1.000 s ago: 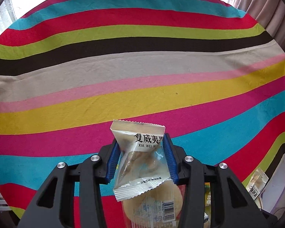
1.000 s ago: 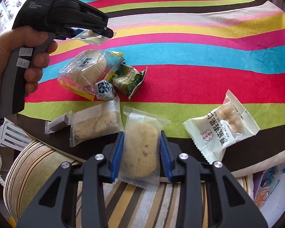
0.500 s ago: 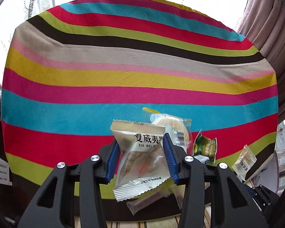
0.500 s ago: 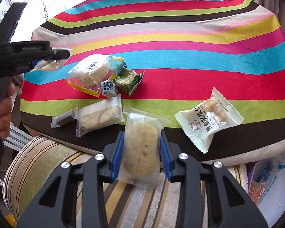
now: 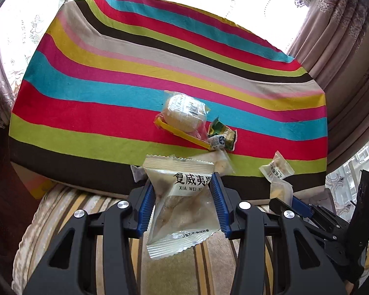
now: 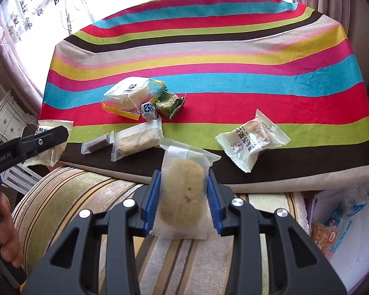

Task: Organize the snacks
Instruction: 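Carry the white packet and cookie bag into the white box and open both tools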

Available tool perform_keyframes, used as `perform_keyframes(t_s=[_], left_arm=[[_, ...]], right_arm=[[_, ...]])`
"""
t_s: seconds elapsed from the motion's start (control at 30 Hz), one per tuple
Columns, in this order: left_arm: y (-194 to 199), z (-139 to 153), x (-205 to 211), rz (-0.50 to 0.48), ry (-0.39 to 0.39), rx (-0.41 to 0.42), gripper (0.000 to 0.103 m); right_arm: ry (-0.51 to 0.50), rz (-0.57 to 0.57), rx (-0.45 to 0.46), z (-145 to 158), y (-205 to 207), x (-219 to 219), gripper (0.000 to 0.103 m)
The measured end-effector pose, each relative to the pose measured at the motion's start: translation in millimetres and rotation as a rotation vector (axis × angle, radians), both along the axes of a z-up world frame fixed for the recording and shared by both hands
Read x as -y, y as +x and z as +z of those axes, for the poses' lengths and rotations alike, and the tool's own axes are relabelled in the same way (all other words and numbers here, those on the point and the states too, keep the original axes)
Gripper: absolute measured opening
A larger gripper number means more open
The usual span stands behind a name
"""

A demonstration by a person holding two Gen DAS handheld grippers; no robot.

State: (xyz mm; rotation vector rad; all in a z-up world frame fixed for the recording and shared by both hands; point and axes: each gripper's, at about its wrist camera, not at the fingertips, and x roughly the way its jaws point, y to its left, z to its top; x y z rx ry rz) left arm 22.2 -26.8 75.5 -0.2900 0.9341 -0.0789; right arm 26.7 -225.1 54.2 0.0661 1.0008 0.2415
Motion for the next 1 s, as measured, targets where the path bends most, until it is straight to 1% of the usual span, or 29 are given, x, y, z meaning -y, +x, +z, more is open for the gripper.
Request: perform_keyframes(t_s=[0.13,0.23,0.53,0.77,0.87,1.0], left_arm=[[-14,0,27,-0.041,-0.024,0.012,0.042],[-17,-5,49,-0.083,-0.037,0.001,0.042],[-24,-10,94,-0.177,-0.02,-0.001,0.042],[-31,-9,145,-0.307,-0.015,0.01,0.042],[-33,-10,171,-0.37,-0.004,0.001,0.042],[-36,-13,209,-0.459,0.031,-0.006,0.042]], right_arm=[[0.012,-0.01,0.013,9,-13,12,0.037],[0.013,-0.015,0.015,12,-20,19,0.036],[0.036,-0.071,0.029,22,-30,59,0.037],[0.016,-0.165,0.032,25,-49,118,0.036],[0.001,-0.216,0.026,21,-60,146,0.036],[0.0,-0.29,0.001,8,-73,181,0.036]])
